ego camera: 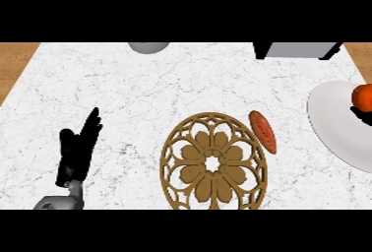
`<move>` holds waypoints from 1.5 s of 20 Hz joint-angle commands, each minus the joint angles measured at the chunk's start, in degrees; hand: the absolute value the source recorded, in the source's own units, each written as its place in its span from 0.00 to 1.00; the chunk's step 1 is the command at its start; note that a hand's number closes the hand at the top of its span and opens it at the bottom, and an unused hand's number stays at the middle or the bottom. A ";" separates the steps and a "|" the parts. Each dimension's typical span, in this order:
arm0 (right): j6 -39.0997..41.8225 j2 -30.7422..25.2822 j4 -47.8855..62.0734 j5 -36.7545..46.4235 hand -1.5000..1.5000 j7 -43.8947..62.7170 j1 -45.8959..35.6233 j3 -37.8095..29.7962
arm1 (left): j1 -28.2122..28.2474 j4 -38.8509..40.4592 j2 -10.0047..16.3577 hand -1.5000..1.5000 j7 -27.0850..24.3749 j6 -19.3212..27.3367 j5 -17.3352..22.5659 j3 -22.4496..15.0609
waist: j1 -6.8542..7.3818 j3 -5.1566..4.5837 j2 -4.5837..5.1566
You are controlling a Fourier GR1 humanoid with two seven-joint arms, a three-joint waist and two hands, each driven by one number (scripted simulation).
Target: Pick the squash from the placemat and place it in the plate
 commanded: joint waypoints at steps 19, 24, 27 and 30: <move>11.64 -7.47 38.77 -1.17 0.00 -27.52 -11.43 -1.25 | -0.17 2.28 -1.99 0.50 -2.01 -0.22 -0.97 -0.52 | 0.58 0.15 0.39; 21.52 -8.71 41.21 -13.83 0.00 -31.07 -13.92 -12.55 | 1.23 0.03 -0.49 0.50 -1.16 -1.19 -0.39 0.16 | 0.10 0.20 0.00; 27.38 -11.76 43.74 -17.29 0.00 -32.00 -12.80 -15.67 | 0.39 2.41 -1.05 0.50 -2.56 -0.25 -0.86 0.73 | -0.31 0.10 0.21; 31.94 -15.28 46.82 -18.87 0.00 -31.74 -12.89 -17.25 | -1.52 -0.15 -0.35 0.50 0.85 -0.47 -0.46 1.16 | 0.64 0.21 0.49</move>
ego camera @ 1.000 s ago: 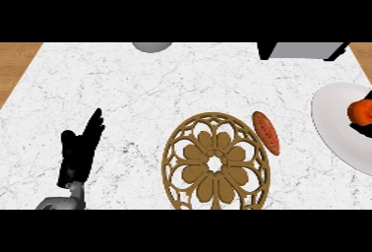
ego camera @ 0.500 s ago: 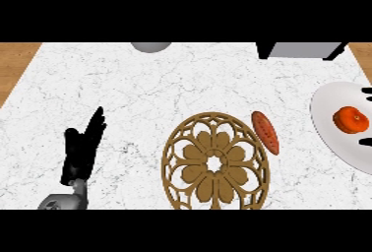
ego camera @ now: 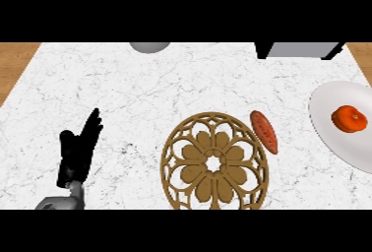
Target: Pick the squash from the placemat and place it in the plate
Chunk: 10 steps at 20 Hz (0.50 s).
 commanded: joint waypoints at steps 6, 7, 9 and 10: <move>8.87 -1.79 2.59 -3.76 0.00 -8.11 5.18 -1.73 | -1.86 3.18 -1.13 0.50 -0.58 0.12 -1.01 -0.65 | -0.02 0.02 0.19; 7.43 -1.43 3.02 -4.25 0.00 -7.58 4.85 -2.20 | -0.53 3.49 -1.26 0.50 -2.85 0.66 -0.96 -0.03 | 0.39 0.05 0.28; 12.21 -4.78 2.54 -4.66 0.00 -7.76 4.81 -2.02 | -1.52 -0.64 -1.50 0.50 1.95 0.83 -0.90 -0.93 | 0.38 0.09 0.11; 10.89 -2.47 2.43 -4.73 0.00 -10.44 6.66 -1.86 | 1.01 -0.77 -1.85 0.50 -0.21 0.74 -1.22 -1.62 | 0.54 0.12 0.14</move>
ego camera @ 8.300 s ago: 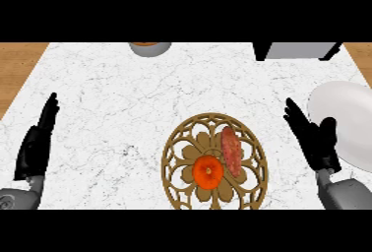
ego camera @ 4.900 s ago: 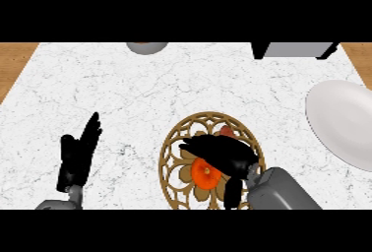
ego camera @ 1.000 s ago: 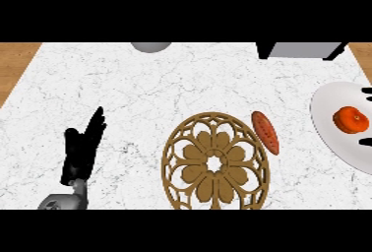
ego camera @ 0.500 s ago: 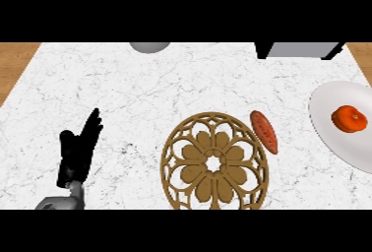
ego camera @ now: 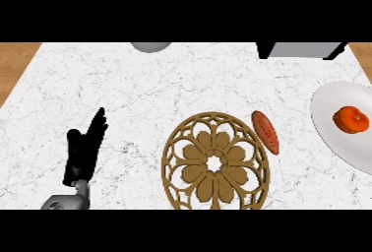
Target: Pick the squash from the placemat and place it in the plate
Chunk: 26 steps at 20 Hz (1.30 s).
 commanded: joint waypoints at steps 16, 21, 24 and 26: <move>-3.71 1.39 1.04 -0.07 0.00 -7.21 2.83 3.41 | 0.14 -1.98 -0.11 0.50 2.12 -0.73 -0.19 0.22 | 0.25 -0.01 -0.03; -8.38 2.29 2.32 0.69 0.00 -4.84 1.50 4.06 | -2.34 2.40 0.48 0.50 0.12 -1.78 0.20 1.42 | 0.77 0.06 0.32; -7.97 1.32 3.09 -0.43 0.00 -7.18 4.13 2.97 | -0.23 -1.91 -0.33 0.50 1.68 -0.97 -0.84 -0.30 | 0.77 0.11 0.21; -7.53 0.56 2.99 -0.02 0.00 -6.43 3.43 3.52 | -3.27 1.25 -0.64 0.50 1.07 -0.17 -0.87 0.85 | 0.54 0.09 0.28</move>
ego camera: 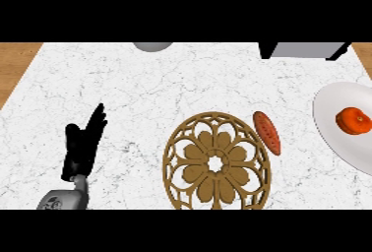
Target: Pick the squash from the placemat and place it in the plate
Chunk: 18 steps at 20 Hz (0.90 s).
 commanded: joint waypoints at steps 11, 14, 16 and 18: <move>0.86 -4.13 1.88 -2.27 0.00 -3.40 3.84 -2.44 | 3.99 -2.17 -0.14 0.50 -1.44 -0.82 -0.23 -0.91 | 0.52 0.15 0.05; 1.61 -4.12 1.90 -2.76 0.00 -4.83 4.86 -2.86 | 0.52 0.61 0.21 0.50 -2.11 -1.73 1.37 0.85 | -0.05 0.18 0.24; 0.56 -4.02 1.70 -3.17 0.00 -4.12 4.14 -3.25 | 1.11 -0.32 -0.92 0.50 -1.40 -0.24 -0.16 -0.51 | 0.28 0.21 0.20; 2.91 -7.94 2.37 -4.14 0.00 -1.79 4.18 -4.39 | -0.78 -0.07 0.45 0.50 0.01 -0.91 0.92 1.22 | 0.32 0.33 0.44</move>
